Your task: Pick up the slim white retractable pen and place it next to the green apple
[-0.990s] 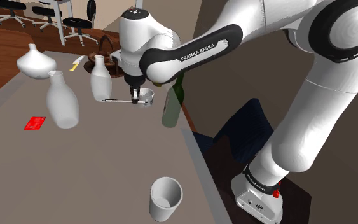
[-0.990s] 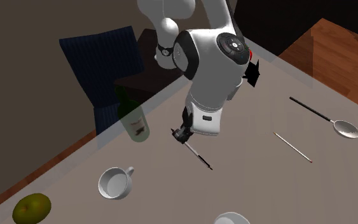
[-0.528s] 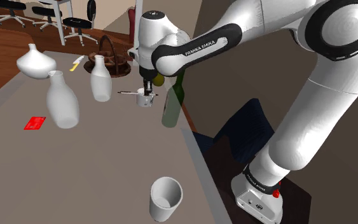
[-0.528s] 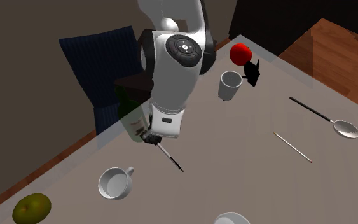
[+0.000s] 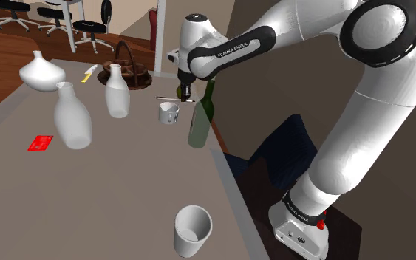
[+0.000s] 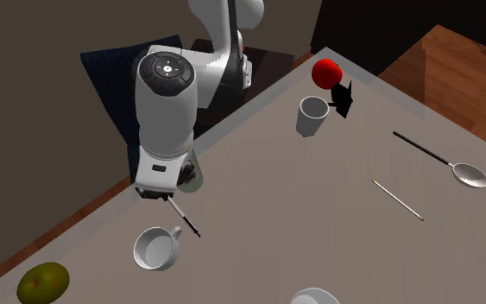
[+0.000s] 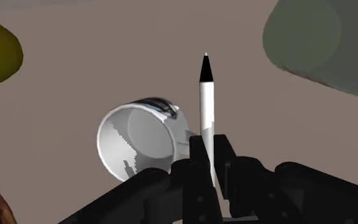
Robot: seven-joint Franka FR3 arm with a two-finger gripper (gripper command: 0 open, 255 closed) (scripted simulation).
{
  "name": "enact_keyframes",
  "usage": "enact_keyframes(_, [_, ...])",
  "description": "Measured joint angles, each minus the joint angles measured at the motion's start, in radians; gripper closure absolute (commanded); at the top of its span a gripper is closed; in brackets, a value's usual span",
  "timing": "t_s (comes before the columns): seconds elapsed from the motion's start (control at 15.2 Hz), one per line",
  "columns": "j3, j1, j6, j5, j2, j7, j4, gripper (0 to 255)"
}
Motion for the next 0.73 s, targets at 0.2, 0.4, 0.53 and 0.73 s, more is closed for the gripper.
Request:
enact_keyframes(0.2, [-0.027,-0.04,0.015,0.007,0.03,-0.071,0.032,255])
enact_keyframes(0.4, [-0.05,-0.076,0.019,0.019,0.059,-0.14,0.071,255])
enact_keyframes(0.53, [-0.063,-0.101,0.021,0.029,0.079,-0.187,0.099,255])
enact_keyframes(0.73, [-0.082,-0.138,0.016,0.043,0.119,-0.257,0.157,255])
